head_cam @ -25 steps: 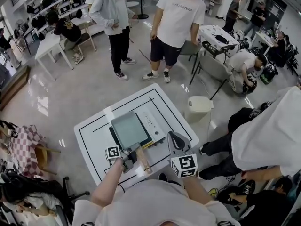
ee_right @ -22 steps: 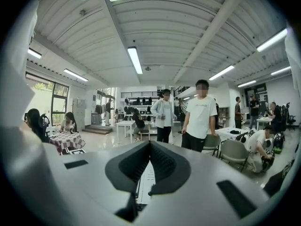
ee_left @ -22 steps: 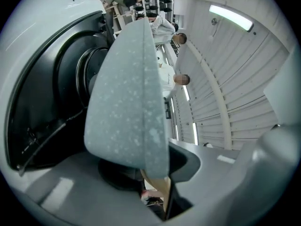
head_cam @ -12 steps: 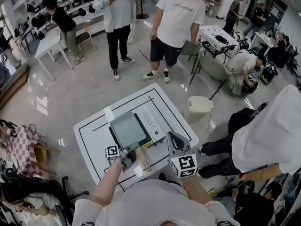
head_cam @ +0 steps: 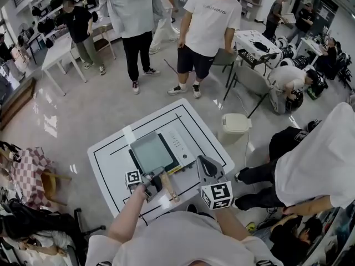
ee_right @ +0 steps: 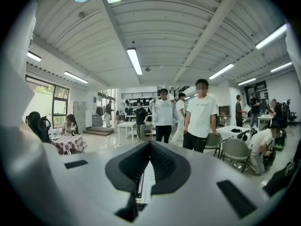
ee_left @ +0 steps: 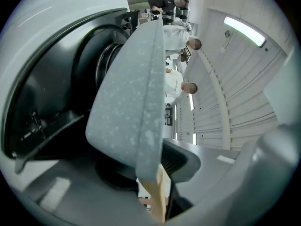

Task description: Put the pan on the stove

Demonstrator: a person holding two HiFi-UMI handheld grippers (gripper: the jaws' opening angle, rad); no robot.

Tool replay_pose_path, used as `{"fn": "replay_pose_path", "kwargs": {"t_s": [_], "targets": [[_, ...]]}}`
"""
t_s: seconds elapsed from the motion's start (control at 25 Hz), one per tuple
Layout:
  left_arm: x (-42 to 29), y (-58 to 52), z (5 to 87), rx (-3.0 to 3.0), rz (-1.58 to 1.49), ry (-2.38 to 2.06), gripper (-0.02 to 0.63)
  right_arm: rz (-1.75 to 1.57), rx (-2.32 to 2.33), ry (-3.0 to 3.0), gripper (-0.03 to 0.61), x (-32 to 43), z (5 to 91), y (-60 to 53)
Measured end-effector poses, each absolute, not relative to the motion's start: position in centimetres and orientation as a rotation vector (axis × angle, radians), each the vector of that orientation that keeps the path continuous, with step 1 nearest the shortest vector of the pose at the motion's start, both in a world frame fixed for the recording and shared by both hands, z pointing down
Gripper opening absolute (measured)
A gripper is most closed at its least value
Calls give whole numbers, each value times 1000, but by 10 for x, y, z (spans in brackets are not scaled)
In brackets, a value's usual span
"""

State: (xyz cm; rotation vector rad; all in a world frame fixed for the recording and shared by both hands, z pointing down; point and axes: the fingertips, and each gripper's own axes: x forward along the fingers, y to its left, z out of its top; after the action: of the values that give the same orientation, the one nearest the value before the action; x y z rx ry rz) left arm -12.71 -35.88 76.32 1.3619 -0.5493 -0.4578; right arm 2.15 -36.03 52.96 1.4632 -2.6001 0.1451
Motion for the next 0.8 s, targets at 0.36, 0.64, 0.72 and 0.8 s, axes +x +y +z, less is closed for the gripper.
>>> {"fn": "replay_pose_path", "kwargs": {"t_s": [0.36, 0.64, 0.72, 0.8], "targets": [[-130, -348, 748, 1361, -503, -571, 224, 149, 1461, -2607, 9, 20, 529, -360], [-171, -307, 729, 1383, -555, -695, 224, 153, 1460, -2609, 8, 26, 526, -357], [-188, -296, 725, 1408, -551, -811, 224, 154, 1452, -2615, 9, 26, 525, -356], [-205, -287, 716, 1455, -532, -944, 221, 157, 1444, -2622, 9, 23, 524, -355]]}}
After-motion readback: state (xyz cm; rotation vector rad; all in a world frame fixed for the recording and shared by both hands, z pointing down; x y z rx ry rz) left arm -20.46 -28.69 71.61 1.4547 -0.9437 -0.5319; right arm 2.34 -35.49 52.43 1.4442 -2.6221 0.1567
